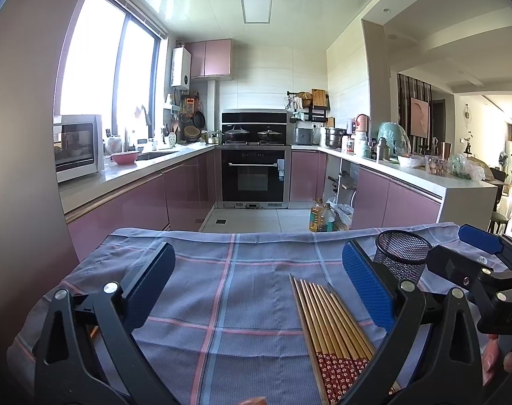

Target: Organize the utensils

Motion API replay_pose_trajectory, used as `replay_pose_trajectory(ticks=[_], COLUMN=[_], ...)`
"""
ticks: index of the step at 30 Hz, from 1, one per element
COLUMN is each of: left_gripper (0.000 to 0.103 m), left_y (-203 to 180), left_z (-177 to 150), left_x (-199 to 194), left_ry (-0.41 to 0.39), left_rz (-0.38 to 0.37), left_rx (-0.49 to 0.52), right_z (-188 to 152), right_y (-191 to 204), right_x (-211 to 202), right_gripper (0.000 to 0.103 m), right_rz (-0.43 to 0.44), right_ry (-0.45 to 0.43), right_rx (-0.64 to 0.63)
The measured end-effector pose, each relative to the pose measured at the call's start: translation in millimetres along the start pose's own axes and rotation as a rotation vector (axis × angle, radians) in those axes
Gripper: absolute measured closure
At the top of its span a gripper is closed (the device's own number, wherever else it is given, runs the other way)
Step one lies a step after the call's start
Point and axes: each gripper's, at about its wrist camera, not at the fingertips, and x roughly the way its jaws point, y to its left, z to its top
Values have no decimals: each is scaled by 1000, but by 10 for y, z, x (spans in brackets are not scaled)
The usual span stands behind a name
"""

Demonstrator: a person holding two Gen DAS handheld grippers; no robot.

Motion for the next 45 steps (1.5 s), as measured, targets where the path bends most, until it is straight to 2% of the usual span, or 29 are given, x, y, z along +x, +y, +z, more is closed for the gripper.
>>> replay_pose_trajectory(ticks=[11,16,20,24,28,33,37,45], left_gripper=[5,5,7,21,30,42,46,50], left_y=[0,12,16,39,-34,-148,-154,-202], left_z=[-1,-12,-75,-173,-315,-518,-660,-803], left_x=[57,151,299,542,780,1097,1326,1610], left_ry=[26,67,140,262,368,470,546,623], left_rz=[-13,-39,-60,-117,-157,-192,-213,-245], left_rx=[0,5,33,45,76,114,97,112], right_z=[-44,-90,-161,-252,-392,-538,-574,-584], right_y=[-17,-14,-19,-60,-77,-51,-51,-96], right_x=[37,108,243,442,657,869,983,1075], right_gripper=[7,15,21,39,48,61,64,65], right_rz=[18,38,52,55,48,52,45,27], right_ry=[28,77,164,267,378,474,511,563], right_rx=[11,10,3,16,30,20,18,-4])
